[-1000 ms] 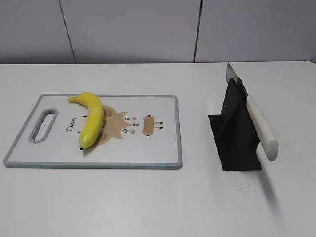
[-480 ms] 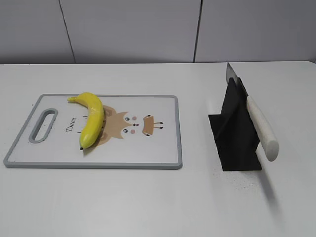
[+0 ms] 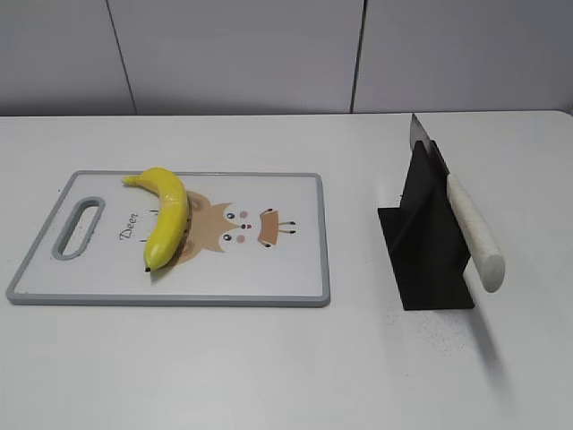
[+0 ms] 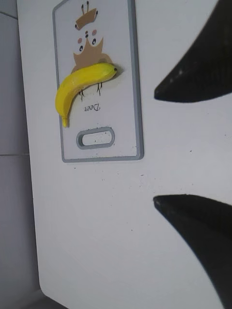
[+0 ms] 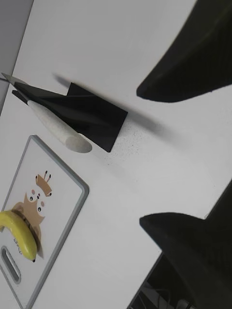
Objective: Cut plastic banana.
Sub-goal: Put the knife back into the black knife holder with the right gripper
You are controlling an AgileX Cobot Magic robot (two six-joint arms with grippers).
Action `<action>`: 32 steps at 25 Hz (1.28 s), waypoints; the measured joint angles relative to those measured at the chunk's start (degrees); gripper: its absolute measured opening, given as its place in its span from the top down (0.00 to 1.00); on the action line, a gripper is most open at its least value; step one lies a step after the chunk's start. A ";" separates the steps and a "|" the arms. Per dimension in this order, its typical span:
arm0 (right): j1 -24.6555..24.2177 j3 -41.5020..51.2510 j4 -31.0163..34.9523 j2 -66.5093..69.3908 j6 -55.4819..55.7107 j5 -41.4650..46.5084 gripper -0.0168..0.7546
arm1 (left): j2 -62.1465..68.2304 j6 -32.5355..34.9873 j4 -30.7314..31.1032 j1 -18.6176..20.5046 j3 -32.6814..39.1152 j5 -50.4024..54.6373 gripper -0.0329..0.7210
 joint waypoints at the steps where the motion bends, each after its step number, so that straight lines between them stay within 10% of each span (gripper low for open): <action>1: 0.00 0.00 0.00 0.00 0.00 0.00 0.26 | 0.00 0.00 0.00 0.00 0.00 0.00 0.18; 16: -29.38 0.00 0.49 0.00 0.00 0.00 0.26 | 0.00 0.00 -0.04 0.00 0.00 0.00 0.18; 32: -30.11 0.00 0.60 0.00 0.00 0.00 0.26 | 0.00 0.00 -0.04 0.00 0.00 0.00 0.18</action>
